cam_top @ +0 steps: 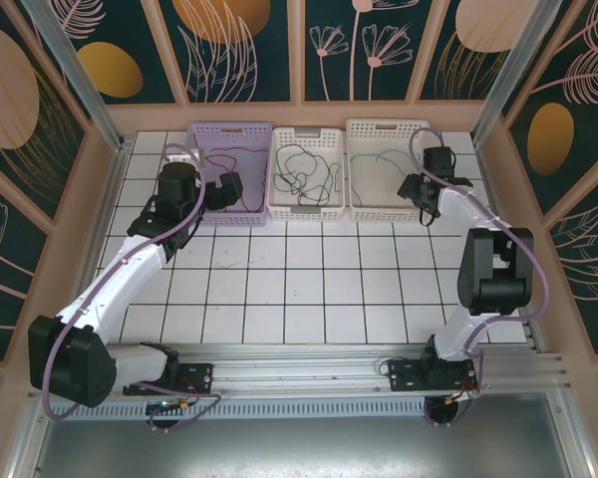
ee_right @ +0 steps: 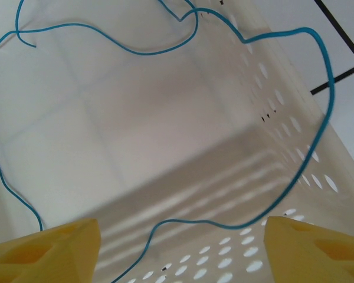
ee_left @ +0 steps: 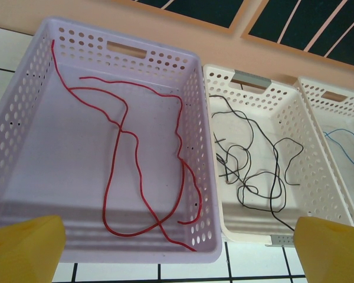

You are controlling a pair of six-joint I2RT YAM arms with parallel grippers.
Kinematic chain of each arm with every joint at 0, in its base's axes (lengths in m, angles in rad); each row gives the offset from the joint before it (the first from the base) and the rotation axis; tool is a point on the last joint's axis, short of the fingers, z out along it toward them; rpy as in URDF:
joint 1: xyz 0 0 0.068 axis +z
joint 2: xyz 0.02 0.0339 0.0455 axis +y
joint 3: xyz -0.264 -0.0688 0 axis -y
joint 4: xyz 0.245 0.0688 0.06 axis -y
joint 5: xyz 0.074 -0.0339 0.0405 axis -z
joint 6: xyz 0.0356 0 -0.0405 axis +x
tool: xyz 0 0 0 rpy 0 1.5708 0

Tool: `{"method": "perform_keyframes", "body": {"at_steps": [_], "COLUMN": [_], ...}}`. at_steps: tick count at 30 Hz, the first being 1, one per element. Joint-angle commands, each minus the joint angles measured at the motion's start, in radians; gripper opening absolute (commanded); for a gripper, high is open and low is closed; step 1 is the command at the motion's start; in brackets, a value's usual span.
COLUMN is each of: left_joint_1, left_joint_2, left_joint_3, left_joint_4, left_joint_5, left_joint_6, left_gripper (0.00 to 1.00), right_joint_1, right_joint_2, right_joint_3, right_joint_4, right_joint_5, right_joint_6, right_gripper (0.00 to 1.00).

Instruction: Untangle the cables

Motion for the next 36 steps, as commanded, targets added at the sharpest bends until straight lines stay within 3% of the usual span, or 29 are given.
{"method": "perform_keyframes", "body": {"at_steps": [1,9,12,17,21,28,36], "left_joint_1": [-0.001,-0.001,-0.001,-0.001,-0.001,-0.002,-0.001], "left_joint_2": [0.012,0.015,0.016,0.017,0.020,0.027,0.028], "left_joint_3": [0.016,0.017,0.016,0.017,0.019,0.019,0.020], "left_joint_4": [0.015,0.014,0.014,0.013,0.014,0.011,0.011], "left_joint_5": [0.015,0.016,0.018,0.019,0.024,0.031,0.033], "left_joint_6": [0.004,0.006,0.007,0.008,0.008,0.006,0.007], "left_gripper": [0.99,0.98,0.99,0.99,0.98,0.99,0.99], "right_joint_1": [-0.008,-0.007,-0.007,-0.007,0.002,-0.005,-0.119], "right_joint_2": [0.037,0.070,0.080,0.085,0.036,-0.083,-0.134], "right_joint_3": [0.043,0.063,0.067,0.079,0.080,0.067,-0.001], "right_joint_4": [0.009,0.011,0.013,0.011,0.028,0.037,0.078], "right_joint_5": [-0.028,-0.027,-0.031,-0.030,-0.016,0.067,-0.007], "right_joint_6": [-0.002,-0.016,-0.017,-0.017,-0.020,-0.016,0.039], "right_gripper": [0.69,0.48,0.34,0.23,0.29,0.61,0.67]}}
